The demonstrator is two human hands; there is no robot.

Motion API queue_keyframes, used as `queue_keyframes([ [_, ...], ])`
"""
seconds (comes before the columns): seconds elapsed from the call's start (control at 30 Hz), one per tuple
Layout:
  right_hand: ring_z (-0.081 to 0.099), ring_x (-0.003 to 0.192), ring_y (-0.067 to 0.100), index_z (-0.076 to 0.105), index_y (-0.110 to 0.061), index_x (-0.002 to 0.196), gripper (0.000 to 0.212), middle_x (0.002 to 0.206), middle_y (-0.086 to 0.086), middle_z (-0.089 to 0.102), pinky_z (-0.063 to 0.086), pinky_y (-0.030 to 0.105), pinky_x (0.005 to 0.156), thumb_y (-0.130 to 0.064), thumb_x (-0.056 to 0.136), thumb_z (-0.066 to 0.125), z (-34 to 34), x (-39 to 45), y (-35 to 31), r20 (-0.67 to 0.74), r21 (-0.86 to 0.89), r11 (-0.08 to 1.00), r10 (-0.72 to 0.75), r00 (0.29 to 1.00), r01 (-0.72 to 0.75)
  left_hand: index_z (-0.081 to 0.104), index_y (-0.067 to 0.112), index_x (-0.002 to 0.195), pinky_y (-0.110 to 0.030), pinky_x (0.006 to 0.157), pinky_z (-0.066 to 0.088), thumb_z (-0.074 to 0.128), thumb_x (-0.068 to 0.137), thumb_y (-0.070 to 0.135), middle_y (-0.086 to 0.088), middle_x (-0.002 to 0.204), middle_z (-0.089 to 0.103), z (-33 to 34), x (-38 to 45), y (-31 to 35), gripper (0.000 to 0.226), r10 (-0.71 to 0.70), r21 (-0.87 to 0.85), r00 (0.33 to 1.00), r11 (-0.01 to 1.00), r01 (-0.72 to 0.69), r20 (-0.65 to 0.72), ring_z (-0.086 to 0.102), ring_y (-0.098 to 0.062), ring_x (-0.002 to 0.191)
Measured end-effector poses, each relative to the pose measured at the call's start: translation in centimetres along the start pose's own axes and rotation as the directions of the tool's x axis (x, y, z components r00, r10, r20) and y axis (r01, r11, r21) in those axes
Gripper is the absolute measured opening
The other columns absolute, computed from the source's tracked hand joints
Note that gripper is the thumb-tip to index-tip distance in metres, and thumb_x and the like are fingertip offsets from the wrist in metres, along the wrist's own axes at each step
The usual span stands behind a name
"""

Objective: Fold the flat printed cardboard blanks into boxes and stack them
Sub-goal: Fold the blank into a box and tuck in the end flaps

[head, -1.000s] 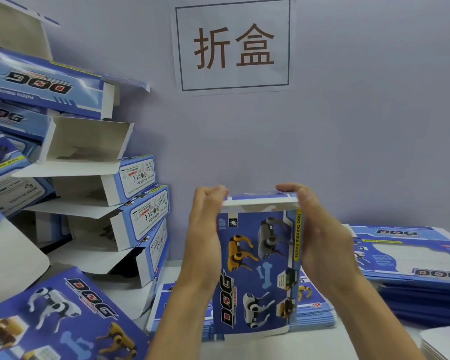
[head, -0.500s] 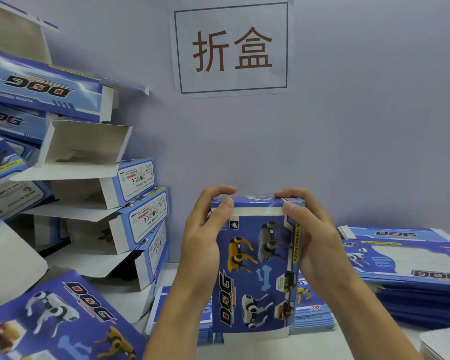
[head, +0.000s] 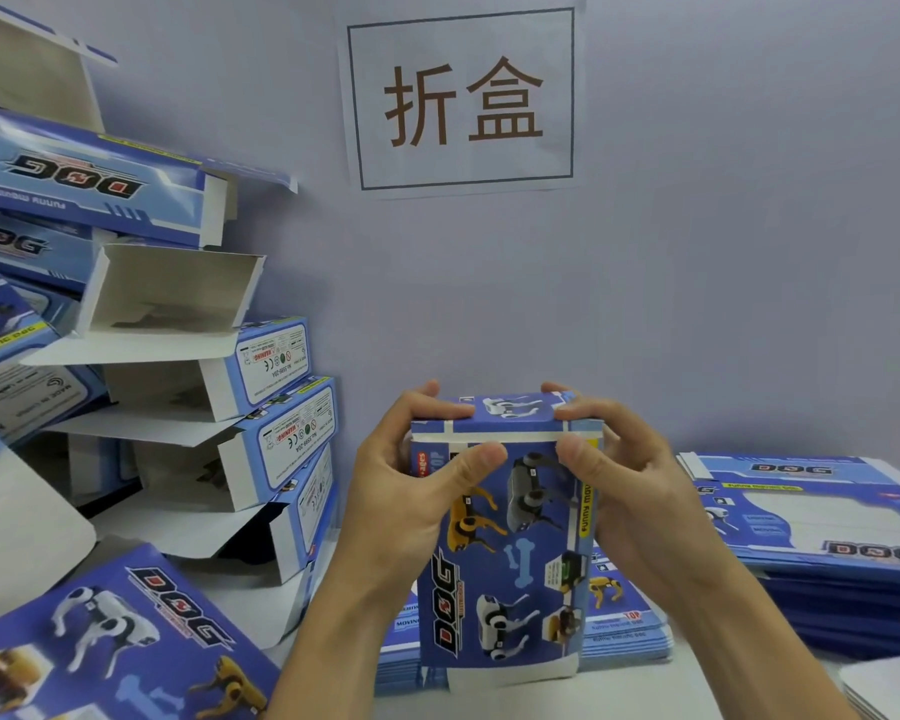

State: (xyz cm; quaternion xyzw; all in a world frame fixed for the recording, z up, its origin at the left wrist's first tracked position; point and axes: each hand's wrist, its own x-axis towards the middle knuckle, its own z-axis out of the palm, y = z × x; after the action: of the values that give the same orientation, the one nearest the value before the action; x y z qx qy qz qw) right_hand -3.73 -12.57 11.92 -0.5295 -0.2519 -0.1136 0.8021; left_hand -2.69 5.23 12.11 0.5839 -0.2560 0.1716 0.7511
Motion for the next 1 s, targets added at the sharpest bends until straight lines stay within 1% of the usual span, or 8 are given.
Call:
queue_keyframes([
  [0.17, 0.069, 0.105, 0.035, 0.073, -0.021, 0.082, 0.01, 0.134, 0.013, 0.059, 0.061, 0.044, 0.066, -0.022, 0.072, 0.071, 0.2, 0.11, 0.13, -0.036, -0.04, 0.999, -0.034, 0.999, 0.032, 0.072, 0.035, 0.08, -0.045, 0.071, 0.063, 0.08, 0.053, 0.042, 0.02, 0.135, 0.056, 0.45, 0.05, -0.2, 0.029, 0.013, 0.02, 0.999, 1.0, -0.012, -0.051, 0.069, -0.022, 0.11],
  [0.3, 0.064, 0.117, 0.031, 0.075, -0.027, 0.09, 0.022, 0.137, -0.003, 0.059, 0.061, 0.044, 0.072, -0.026, 0.068, 0.073, 0.31, 0.09, 0.24, -0.06, -0.064, 0.995, -0.079, 0.995, 0.076, 0.073, 0.04, 0.087, -0.035, 0.068, 0.063, 0.081, 0.056, 0.039, 0.026, 0.138, 0.051, 0.46, -0.18, -0.18, 0.032, 0.049, 0.013, 0.999, 0.999, -0.049, -0.007, 0.07, -0.017, 0.107],
  [0.43, 0.059, 0.123, 0.034, 0.075, -0.022, 0.076, 0.01, 0.136, -0.003, 0.059, 0.061, 0.046, 0.076, -0.022, 0.066, 0.075, 0.0, 0.2, 0.43, -0.053, -0.017, 0.999, -0.047, 0.997, 0.047, 0.074, 0.035, 0.083, -0.045, 0.075, 0.062, 0.081, 0.058, 0.038, 0.025, 0.137, 0.054, 0.07, -0.07, -0.41, 0.026, 0.026, 0.016, 0.999, 1.0, -0.026, -0.019, 0.064, -0.024, 0.12],
  [0.53, 0.062, 0.117, 0.035, 0.073, -0.019, 0.069, 0.017, 0.132, -0.001, 0.062, 0.06, 0.044, 0.071, -0.015, 0.06, 0.087, -0.17, 0.23, 0.56, -0.055, -0.037, 0.999, -0.042, 0.998, 0.04, 0.074, 0.032, 0.079, -0.049, 0.08, 0.061, 0.08, 0.058, 0.042, 0.024, 0.137, 0.055, 0.07, -0.07, -0.53, 0.024, 0.032, 0.038, 0.999, 0.999, -0.03, -0.037, 0.06, -0.022, 0.125],
  [0.6, 0.065, 0.114, 0.034, 0.072, -0.018, 0.067, 0.01, 0.131, -0.001, 0.062, 0.06, 0.043, 0.069, -0.02, 0.062, 0.081, -0.16, 0.17, 0.5, -0.054, -0.017, 0.999, -0.038, 0.998, 0.037, 0.074, 0.032, 0.078, -0.048, 0.077, 0.062, 0.08, 0.058, 0.042, 0.024, 0.137, 0.056, 0.05, -0.09, -0.56, 0.024, 0.034, 0.034, 0.999, 0.999, -0.033, -0.029, 0.06, -0.022, 0.124],
  [0.8, 0.066, 0.114, 0.028, 0.075, -0.015, 0.066, 0.007, 0.131, 0.001, 0.063, 0.06, 0.04, 0.067, -0.01, 0.068, 0.07, -0.6, 0.15, 0.58, -0.086, 0.018, 0.997, -0.073, 0.994, 0.075, 0.073, 0.03, 0.076, -0.043, 0.071, 0.062, 0.078, 0.063, 0.037, 0.025, 0.133, 0.058, -0.05, -0.14, -0.72, 0.016, 0.037, -0.005, 0.999, 0.999, -0.037, 0.016, 0.06, -0.025, 0.125],
  [0.9, 0.066, 0.115, 0.021, 0.077, -0.017, 0.068, 0.006, 0.13, -0.002, 0.065, 0.06, 0.035, 0.07, -0.02, 0.064, 0.075, -0.4, 0.18, 0.77, -0.115, -0.03, 0.992, -0.125, 0.985, 0.123, 0.073, 0.029, 0.076, -0.051, 0.077, 0.061, 0.078, 0.063, 0.039, 0.022, 0.134, 0.059, 0.16, -0.05, -0.71, 0.017, 0.046, 0.0, 0.999, 0.999, -0.046, 0.001, 0.06, -0.027, 0.125],
  [1.0, 0.062, 0.121, 0.013, 0.078, -0.021, 0.074, 0.02, 0.133, -0.005, 0.064, 0.06, 0.036, 0.076, -0.037, 0.063, 0.081, -0.09, 0.13, 0.96, -0.137, -0.113, 0.981, -0.174, 0.975, 0.159, 0.073, 0.029, 0.073, -0.057, 0.086, 0.057, 0.078, 0.062, 0.04, 0.02, 0.134, 0.06, 0.19, -0.01, -0.5, 0.017, 0.053, 0.01, 0.998, 0.999, -0.053, -0.02, 0.06, -0.029, 0.125],
])
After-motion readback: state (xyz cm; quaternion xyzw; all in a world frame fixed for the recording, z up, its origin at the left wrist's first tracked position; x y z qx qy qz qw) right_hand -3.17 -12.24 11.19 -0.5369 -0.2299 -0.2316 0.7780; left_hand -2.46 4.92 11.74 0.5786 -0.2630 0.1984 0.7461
